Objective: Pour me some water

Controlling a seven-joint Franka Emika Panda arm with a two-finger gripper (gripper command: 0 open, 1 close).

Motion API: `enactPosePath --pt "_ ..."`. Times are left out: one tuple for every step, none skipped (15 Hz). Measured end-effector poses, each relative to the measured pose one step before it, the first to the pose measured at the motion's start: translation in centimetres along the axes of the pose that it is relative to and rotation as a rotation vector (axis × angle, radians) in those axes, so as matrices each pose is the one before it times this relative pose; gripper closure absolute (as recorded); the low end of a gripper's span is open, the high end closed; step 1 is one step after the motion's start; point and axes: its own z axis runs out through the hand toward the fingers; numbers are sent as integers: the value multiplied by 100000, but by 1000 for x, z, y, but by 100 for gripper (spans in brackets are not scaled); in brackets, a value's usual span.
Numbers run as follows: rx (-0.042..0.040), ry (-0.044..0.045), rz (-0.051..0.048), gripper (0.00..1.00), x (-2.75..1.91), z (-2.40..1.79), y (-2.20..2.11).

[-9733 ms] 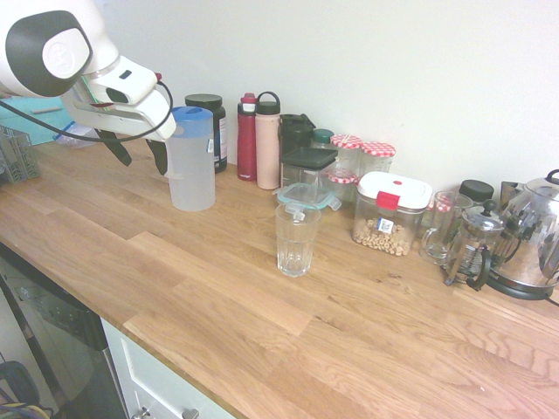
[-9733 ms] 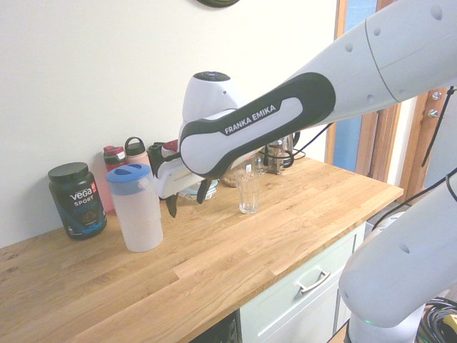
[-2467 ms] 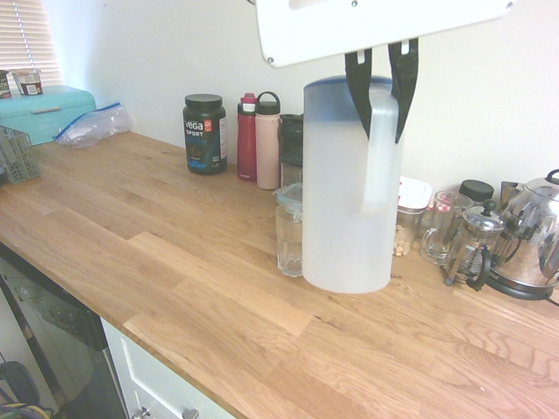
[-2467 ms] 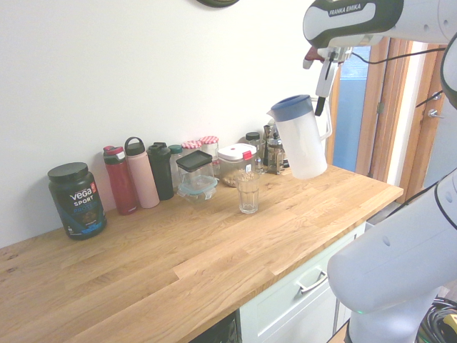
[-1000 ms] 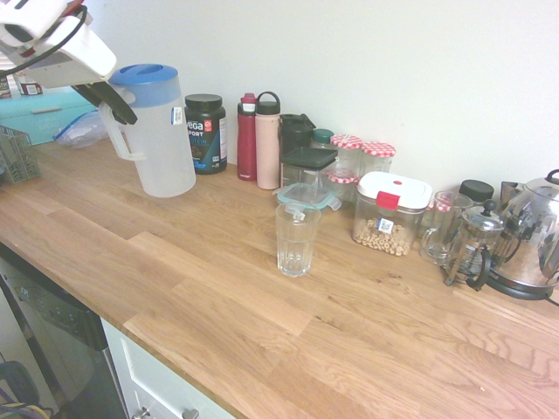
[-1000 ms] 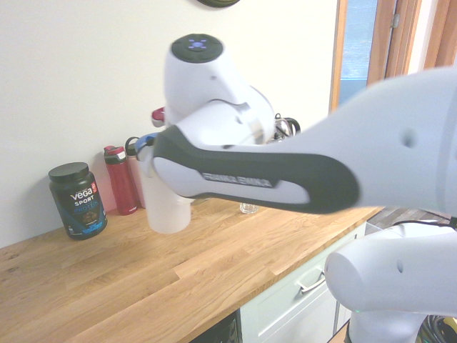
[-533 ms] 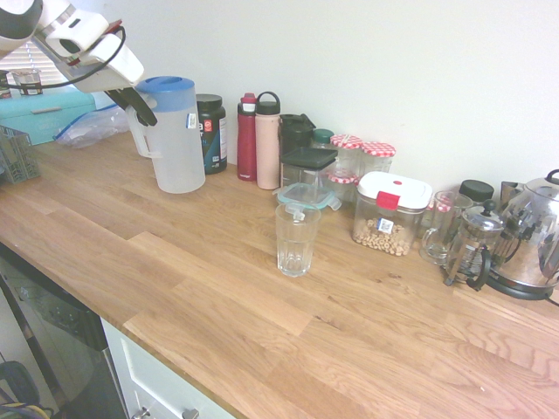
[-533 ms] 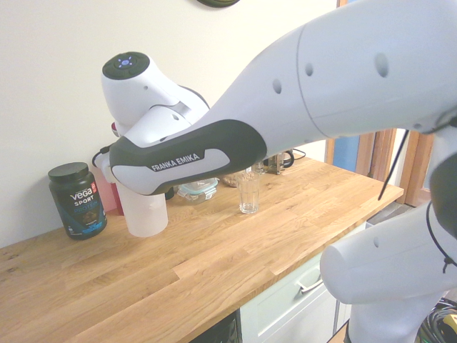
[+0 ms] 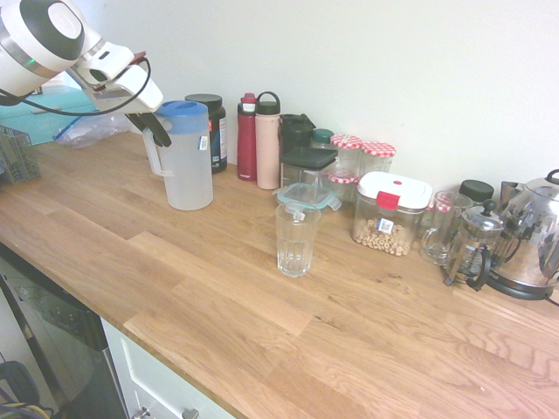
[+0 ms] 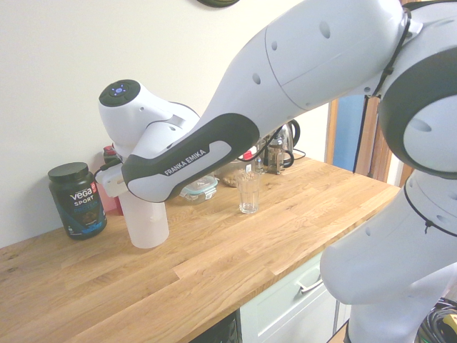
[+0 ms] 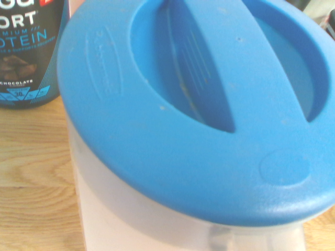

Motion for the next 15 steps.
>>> enactPosePath --pt "97 -385 13 100 -51 190 -130" --pt "-13 -176 39 100 -55 139 -79" --pt "-201 -62 71 100 -18 196 26" --pt "-277 -57 246 100 76 198 71" --pt "-421 102 307 100 143 179 105" --pt "-358 307 543 100 154 102 118" --pt "-348 693 382 100 60 19 137" --pt "-384 476 463 100 -30 14 186" --pt "-251 197 419 0 5 -6 162" --pt "-180 390 685 0 -3 62 225" --pt "-414 171 659 0 -55 209 341" --pt "-59 256 639 0 27 73 219" --pt "-230 65 665 0 47 16 167" --pt "-112 -137 529 0 92 21 156" --pt "-99 -49 442 0 77 58 169"
